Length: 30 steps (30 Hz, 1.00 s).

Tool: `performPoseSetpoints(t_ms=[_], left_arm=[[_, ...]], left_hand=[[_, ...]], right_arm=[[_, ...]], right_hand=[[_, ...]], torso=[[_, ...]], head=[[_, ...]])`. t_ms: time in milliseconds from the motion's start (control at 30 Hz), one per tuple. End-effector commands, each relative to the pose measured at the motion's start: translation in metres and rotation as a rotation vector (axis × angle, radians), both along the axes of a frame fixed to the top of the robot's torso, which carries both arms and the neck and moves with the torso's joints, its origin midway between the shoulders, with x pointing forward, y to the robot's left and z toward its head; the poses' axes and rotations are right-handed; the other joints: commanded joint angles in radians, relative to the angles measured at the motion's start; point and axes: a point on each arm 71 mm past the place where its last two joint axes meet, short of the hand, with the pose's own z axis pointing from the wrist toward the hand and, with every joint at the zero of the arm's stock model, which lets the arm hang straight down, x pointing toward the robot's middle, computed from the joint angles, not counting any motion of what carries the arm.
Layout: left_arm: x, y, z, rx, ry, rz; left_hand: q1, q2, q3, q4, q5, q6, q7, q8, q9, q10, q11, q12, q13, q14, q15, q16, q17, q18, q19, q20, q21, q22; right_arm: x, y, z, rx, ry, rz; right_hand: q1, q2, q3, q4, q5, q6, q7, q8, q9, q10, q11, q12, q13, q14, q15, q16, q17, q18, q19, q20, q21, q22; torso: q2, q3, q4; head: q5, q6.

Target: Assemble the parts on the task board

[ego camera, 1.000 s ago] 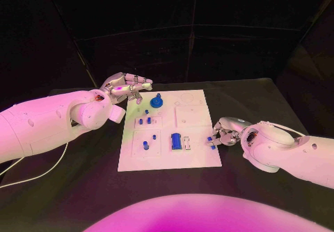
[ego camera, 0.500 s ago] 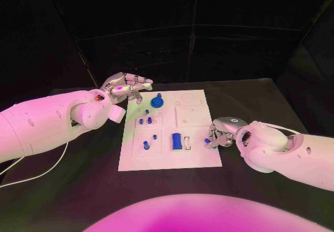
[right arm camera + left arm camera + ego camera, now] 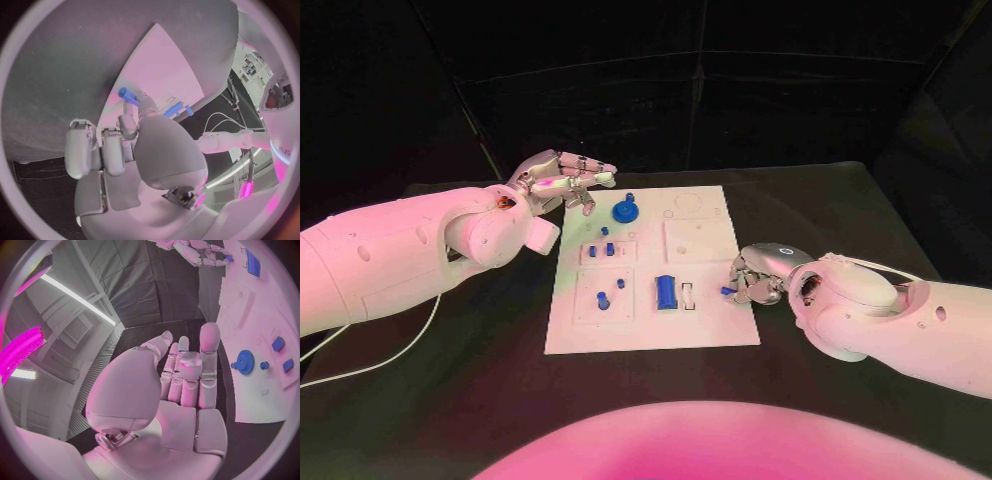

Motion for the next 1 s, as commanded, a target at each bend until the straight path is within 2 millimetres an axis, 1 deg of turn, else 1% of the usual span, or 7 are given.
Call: performPoseSetpoints(t_ms=[33, 233, 367, 467, 567, 733, 1000], left_arm=[[0.000, -0.001, 0.001, -0.009, 0.002, -0.010], [0.000, -0.001, 0.001, -0.009, 0.002, -0.009], [0.000, -0.001, 0.001, -0.009, 0.003, -0.009], [-0.001, -0.001, 0.001, -0.009, 0.003, -0.010], [-0.001, -0.001, 0.001, -0.009, 0.003, -0.010], [-0.001, -0.002, 0.001, -0.010, 0.003, -0.011], [-0.001, -0.002, 0.001, -0.010, 0.004, -0.014]], left_hand=[[-0.001, 0.009, -0.006, 0.001, -0.001, -0.007, -0.002, 0.002, -0.001, -0.007, 0.001, 0.003, 0.002, -0.005, -0.001, 0.002, 0.000, 0.013, -0.002, 0.003, -0.007, -0.001], [-0.001, 0.009, -0.006, 0.001, -0.001, -0.007, -0.002, 0.002, -0.001, -0.007, 0.001, 0.003, 0.002, -0.005, -0.001, 0.002, 0.000, 0.013, -0.002, 0.003, -0.007, -0.001], [-0.001, 0.009, -0.006, 0.001, -0.001, -0.007, -0.002, 0.002, -0.001, -0.007, 0.001, 0.003, 0.002, -0.005, -0.001, 0.002, 0.000, 0.013, -0.002, 0.003, -0.007, -0.001], [-0.001, 0.009, -0.006, 0.001, -0.001, -0.007, -0.002, 0.002, -0.001, -0.007, 0.001, 0.003, 0.002, -0.005, -0.001, 0.002, 0.000, 0.013, -0.002, 0.003, -0.007, -0.001], [-0.001, 0.009, -0.006, 0.001, -0.001, -0.007, -0.002, 0.002, -0.001, -0.007, 0.001, 0.003, 0.002, -0.005, -0.001, 0.002, 0.000, 0.013, -0.002, 0.003, -0.007, -0.001], [-0.001, 0.009, -0.006, 0.001, -0.001, -0.007, -0.002, 0.002, -0.001, -0.007, 0.001, 0.003, 0.002, -0.005, -0.001, 0.002, 0.000, 0.013, -0.002, 0.003, -0.007, -0.001], [-0.001, 0.009, -0.006, 0.001, -0.001, -0.007, -0.002, 0.002, -0.001, -0.007, 0.001, 0.003, 0.002, -0.005, -0.001, 0.002, 0.000, 0.013, -0.002, 0.003, -0.007, -0.001]], right_arm=[[-0.003, -0.006, -0.007, 0.102, 0.071, -0.099], [-0.004, -0.004, -0.003, 0.197, 0.058, -0.141], [-0.005, -0.002, 0.001, 0.260, 0.036, -0.165], [-0.006, -0.001, 0.003, 0.299, 0.035, -0.182], [-0.007, 0.002, 0.004, 0.328, 0.047, -0.192], [-0.007, 0.011, 0.001, 0.354, 0.081, -0.195], [-0.006, 0.026, -0.005, 0.340, 0.145, -0.176]], right_hand=[[0.034, 0.037, 0.012, 0.000, -0.004, 0.005, -0.001, 0.003, 0.003, 0.004, -0.006, 0.005, 0.002, 0.076, -0.006, 0.003, 0.126, -0.006, 0.002, -0.006, 0.005, 0.051], [0.022, 0.025, 0.025, 0.005, -0.005, 0.006, 0.001, -0.001, -0.001, 0.005, -0.004, 0.006, 0.003, 0.076, -0.005, 0.003, 0.126, -0.006, 0.003, -0.005, 0.005, 0.051], [0.005, 0.012, 0.036, 0.015, -0.008, 0.009, 0.001, -0.003, -0.005, 0.012, -0.004, 0.014, 0.009, 0.076, -0.005, 0.004, 0.128, -0.006, 0.003, -0.005, 0.006, 0.053], [-0.014, 0.001, 0.044, 0.027, -0.014, 0.013, 0.000, -0.005, -0.008, 0.017, -0.004, 0.020, 0.014, 0.077, -0.005, 0.005, 0.130, -0.007, 0.004, -0.005, 0.007, 0.054], [-0.035, -0.010, 0.050, 0.041, -0.004, 0.017, 0.000, -0.007, -0.012, 0.020, -0.004, 0.022, 0.016, 0.077, -0.005, 0.005, 0.130, -0.007, 0.005, -0.005, 0.007, 0.056], [-0.060, -0.020, 0.056, 0.059, 0.003, 0.020, 0.000, -0.009, -0.015, 0.024, -0.004, 0.025, 0.018, 0.078, -0.005, 0.006, 0.133, -0.007, 0.006, -0.005, 0.009, 0.058], [-0.107, -0.034, 0.060, 0.093, -0.003, 0.034, -0.004, -0.005, -0.017, 0.035, -0.007, 0.037, 0.026, 0.079, -0.006, 0.008, 0.137, -0.008, 0.010, -0.005, 0.012, 0.064]], torso=[[0.000, -0.0003, 0.0007], [0.000, -0.0001, -0.0003], [0.000, -0.0012, 0.0013], [-0.001, -0.0010, 0.0021], [0.001, -0.0005, 0.0022], [0.000, -0.0004, 0.0000], [0.001, 0.0000, -0.0002]], head=[[0.002, 0.000], [0.005, 0.000], [0.004, 0.000], [0.007, 0.000], [0.009, 0.000], [0.011, 0.000], [0.011, 0.000]])
